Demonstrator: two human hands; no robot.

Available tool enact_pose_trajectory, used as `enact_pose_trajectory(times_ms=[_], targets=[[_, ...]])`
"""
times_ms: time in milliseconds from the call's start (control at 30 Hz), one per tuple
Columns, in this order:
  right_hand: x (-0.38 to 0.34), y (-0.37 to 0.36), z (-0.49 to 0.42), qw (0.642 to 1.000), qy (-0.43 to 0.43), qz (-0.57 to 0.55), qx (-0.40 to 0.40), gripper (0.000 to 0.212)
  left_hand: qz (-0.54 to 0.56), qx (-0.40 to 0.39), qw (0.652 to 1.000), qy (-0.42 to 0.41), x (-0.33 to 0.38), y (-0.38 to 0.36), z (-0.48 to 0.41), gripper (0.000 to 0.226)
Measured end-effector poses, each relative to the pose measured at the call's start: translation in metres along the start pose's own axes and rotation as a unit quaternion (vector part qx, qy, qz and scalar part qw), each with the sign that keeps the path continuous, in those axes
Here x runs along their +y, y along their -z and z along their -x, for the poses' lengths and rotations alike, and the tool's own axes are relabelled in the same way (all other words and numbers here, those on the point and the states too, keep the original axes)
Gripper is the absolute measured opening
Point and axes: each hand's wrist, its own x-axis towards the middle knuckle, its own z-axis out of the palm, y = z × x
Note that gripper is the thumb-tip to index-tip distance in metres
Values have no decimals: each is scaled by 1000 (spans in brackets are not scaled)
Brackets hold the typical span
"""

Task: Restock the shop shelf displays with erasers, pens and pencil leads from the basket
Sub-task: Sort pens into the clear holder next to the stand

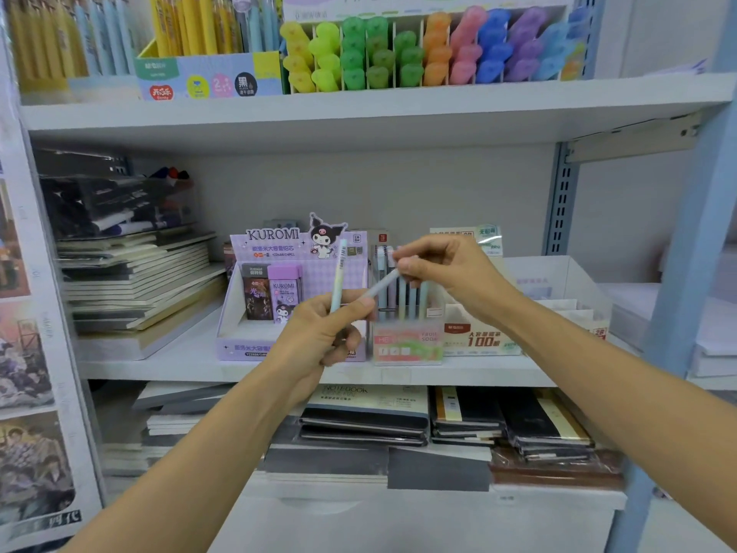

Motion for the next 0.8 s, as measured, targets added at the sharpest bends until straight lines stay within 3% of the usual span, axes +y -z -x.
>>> enact_pose_trajectory(times_ms=[133,233,433,600,800], targets=[[-1,16,14,999,-22,-1,32,20,79,53,995,-21,5,-4,-3,33],[3,14,27,998,-61,18,-26,22,96,105,989,-47,5,-12,-4,24],[-3,3,36,984,-91,18,-150,19,75,117,988,-62,11,-26,2,37],[-18,-6,21,998,-10,64,-17,26,21,98,993,-59,14,-29,4,30],[-29,-19,2,995,5,81,-50,22,-52,63,996,-25,14,-34,3,14]])
